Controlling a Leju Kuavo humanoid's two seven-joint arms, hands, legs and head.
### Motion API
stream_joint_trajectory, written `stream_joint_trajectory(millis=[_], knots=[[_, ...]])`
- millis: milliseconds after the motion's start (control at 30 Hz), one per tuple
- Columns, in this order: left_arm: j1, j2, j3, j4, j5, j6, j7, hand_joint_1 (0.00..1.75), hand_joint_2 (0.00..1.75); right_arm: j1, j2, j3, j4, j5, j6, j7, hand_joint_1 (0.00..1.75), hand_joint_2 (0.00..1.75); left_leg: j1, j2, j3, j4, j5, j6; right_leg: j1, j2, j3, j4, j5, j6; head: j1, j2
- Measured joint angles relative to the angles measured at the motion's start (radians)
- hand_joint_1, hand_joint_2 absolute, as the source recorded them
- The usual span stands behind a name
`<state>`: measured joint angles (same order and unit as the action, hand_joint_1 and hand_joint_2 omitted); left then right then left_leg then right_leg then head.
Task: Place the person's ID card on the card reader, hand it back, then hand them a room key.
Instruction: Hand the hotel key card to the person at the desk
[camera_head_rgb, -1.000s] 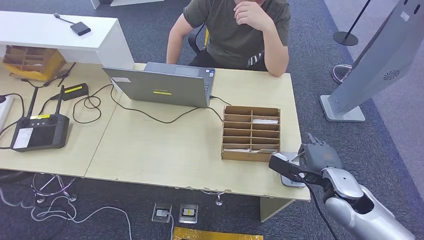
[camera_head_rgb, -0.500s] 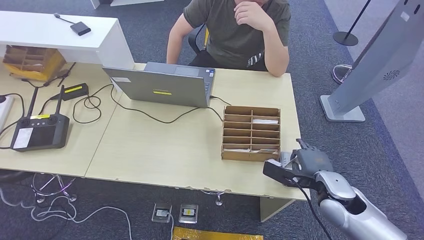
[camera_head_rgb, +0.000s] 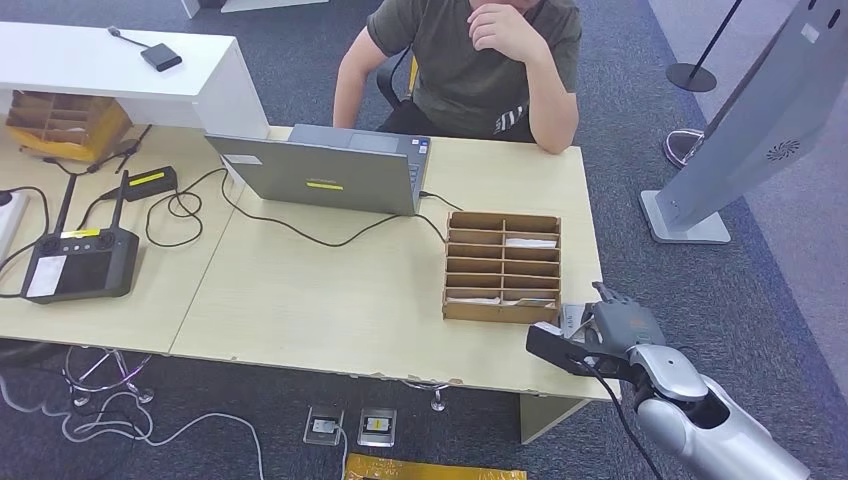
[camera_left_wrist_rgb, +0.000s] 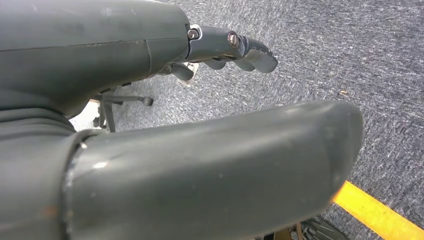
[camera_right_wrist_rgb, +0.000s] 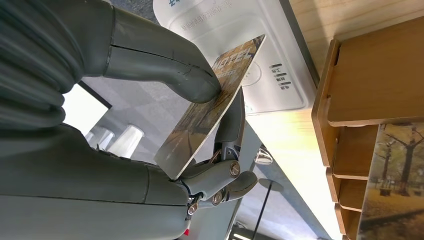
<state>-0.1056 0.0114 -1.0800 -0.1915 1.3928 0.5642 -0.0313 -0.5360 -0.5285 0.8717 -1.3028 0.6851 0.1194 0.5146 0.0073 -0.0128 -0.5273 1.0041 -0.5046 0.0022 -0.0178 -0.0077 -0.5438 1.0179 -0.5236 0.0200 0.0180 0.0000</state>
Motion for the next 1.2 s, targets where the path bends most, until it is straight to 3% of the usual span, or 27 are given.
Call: stream_joint_trajectory(millis=[867,1000,1200], knots=[[0.000,0.000,0.000,0.000,0.000,0.001,0.000,0.00,0.00,-0.002,0.004,0.000,0.009,-0.006,-0.002,0.005,1.75,1.75,0.000,0.000,0.000,0.000,0.000,0.000,0.000,0.000,0.000,0.000,0.000,0.000,0.000,0.000],[0.001,0.000,0.000,0.000,0.004,0.013,0.000,0.00,0.00,0.034,-0.015,-0.018,0.013,-0.121,-0.057,0.064,1.75,1.75,0.000,-0.001,0.001,0.000,0.000,0.000,0.000,-0.001,0.000,-0.001,0.000,0.000,0.000,0.000],[0.003,0.000,0.000,0.000,0.009,0.023,0.001,0.00,0.00,0.081,-0.055,-0.051,0.020,-0.176,-0.154,0.050,1.75,1.75,0.000,0.003,0.002,0.000,-0.001,0.000,0.000,0.003,0.001,-0.001,0.000,0.000,0.000,0.000]])
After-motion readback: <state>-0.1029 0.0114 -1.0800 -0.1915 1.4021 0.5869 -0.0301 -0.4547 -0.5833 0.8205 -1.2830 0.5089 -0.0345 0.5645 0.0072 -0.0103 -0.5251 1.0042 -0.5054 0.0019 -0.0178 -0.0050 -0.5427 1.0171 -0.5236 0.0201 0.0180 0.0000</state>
